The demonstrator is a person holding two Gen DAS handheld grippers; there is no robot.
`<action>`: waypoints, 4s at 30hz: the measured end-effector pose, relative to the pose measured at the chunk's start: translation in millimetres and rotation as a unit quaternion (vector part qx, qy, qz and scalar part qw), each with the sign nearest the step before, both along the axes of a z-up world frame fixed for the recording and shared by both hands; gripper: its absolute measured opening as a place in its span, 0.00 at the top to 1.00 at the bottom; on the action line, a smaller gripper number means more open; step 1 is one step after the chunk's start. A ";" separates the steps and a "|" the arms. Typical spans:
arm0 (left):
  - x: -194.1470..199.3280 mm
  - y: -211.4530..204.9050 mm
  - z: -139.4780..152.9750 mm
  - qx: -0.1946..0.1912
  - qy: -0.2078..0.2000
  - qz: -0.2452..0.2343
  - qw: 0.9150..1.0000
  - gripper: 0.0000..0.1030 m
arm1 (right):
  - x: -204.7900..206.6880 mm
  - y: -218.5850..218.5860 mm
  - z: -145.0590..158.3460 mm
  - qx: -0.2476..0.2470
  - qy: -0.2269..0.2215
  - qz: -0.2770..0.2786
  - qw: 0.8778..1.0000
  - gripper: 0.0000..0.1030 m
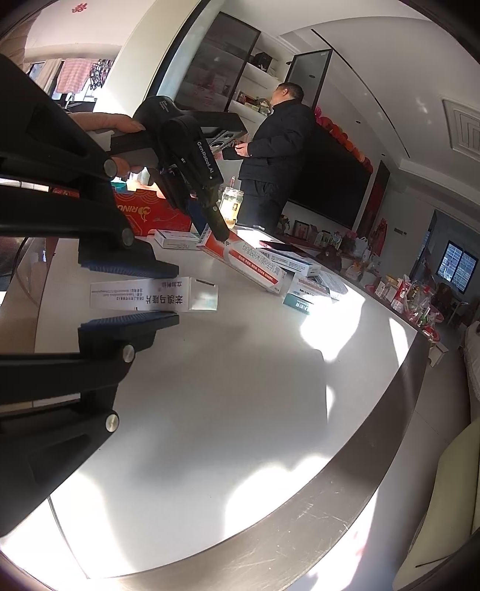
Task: Organize objects
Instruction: 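Grasp the white-and-red Daktarin box with the left gripper while the right holds the tablet box, then carry the Daktarin box with the left gripper over the cardboard box while the right carries the tablet box, then open the left gripper to drop the Daktarin box while the right drops the tablet box into the box, then grasp the white Cefixime capsule box with the right gripper while the left moves to the table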
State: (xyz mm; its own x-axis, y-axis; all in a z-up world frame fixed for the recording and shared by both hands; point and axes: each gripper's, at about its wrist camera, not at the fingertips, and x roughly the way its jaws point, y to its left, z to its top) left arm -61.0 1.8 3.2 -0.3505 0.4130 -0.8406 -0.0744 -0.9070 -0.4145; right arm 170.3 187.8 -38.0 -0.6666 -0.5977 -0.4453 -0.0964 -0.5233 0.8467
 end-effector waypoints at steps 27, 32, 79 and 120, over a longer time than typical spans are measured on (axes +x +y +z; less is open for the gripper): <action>171.7 -160.8 168.5 0.013 0.184 0.079 0.980 0.74 | -29.4 -114.1 67.6 0.043 0.027 -0.001 0.999 0.82; 188.8 -183.0 173.4 0.018 0.197 0.101 0.975 0.74 | -35.4 -135.7 83.3 0.047 0.038 0.021 0.998 0.82; 282.7 -292.5 295.5 -0.091 0.369 0.251 0.890 0.74 | -25.4 -193.4 141.6 0.075 0.126 0.131 0.980 0.82; 31.3 -44.4 -13.5 -0.095 0.102 0.064 0.988 0.19 | -122.5 -65.9 20.4 0.349 -0.035 -0.026 0.936 0.10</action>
State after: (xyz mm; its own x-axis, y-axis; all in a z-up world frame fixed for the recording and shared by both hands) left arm -29.8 -42.6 -10.4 -0.5597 0.1958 -0.8053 -0.0194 -0.9745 -0.2234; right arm 47.8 121.9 -17.6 -0.6412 -0.1124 -0.7591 -0.1794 -0.9398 0.2908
